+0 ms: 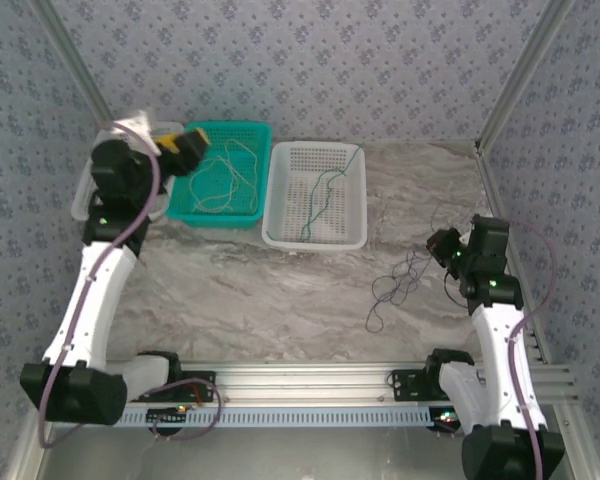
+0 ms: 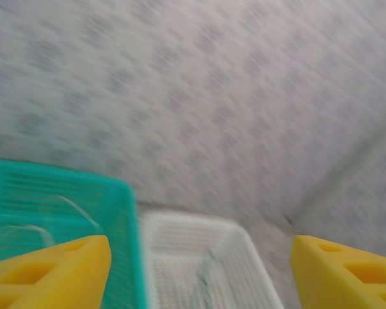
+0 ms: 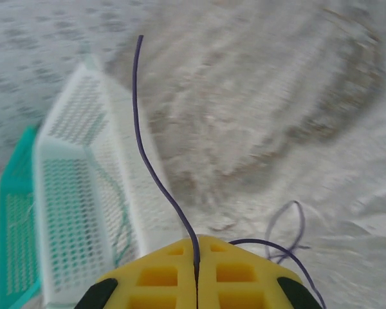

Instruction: Untangle the cables

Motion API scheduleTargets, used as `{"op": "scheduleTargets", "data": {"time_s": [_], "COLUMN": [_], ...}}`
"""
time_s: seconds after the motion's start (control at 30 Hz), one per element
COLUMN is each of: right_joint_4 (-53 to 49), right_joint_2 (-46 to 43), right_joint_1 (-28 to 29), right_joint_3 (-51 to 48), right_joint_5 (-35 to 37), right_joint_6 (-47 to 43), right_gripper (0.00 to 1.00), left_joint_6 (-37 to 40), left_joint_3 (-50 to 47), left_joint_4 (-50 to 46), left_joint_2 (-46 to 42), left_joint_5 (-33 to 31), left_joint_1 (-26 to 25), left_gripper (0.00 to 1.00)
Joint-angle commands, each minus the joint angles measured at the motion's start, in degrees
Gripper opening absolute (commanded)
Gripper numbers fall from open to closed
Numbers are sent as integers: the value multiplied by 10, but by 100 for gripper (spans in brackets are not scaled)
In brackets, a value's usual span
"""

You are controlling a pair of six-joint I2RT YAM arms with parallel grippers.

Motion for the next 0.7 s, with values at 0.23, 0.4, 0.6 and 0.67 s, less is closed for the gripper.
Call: {"op": "scheduleTargets", "data": {"time_s": [0.23, 0.4, 0.6, 0.67], "right_joint_4": [-29, -14, -29, -26], "right_joint_2": [20, 43, 73, 79], "right_joint_1": [172, 243, 322, 346], "right_joint_3": [159, 186, 215, 215], "right_joint_5": [-14, -19, -28, -16], "right_joint_6": [-140, -175, -243, -251], "right_gripper": [0, 0, 0, 0], "left_joint_6": [319, 368, 323, 278], "left_joint_3": [-25, -37, -72, -67], "left_joint_4": [-29, 6, 120, 139], "left_joint_2": [15, 55, 61, 71], "left_joint_5": [170, 173, 109, 99], "left_joint_1": [-277, -363, -365, -359], "left_gripper": [75, 76, 77, 77]}}
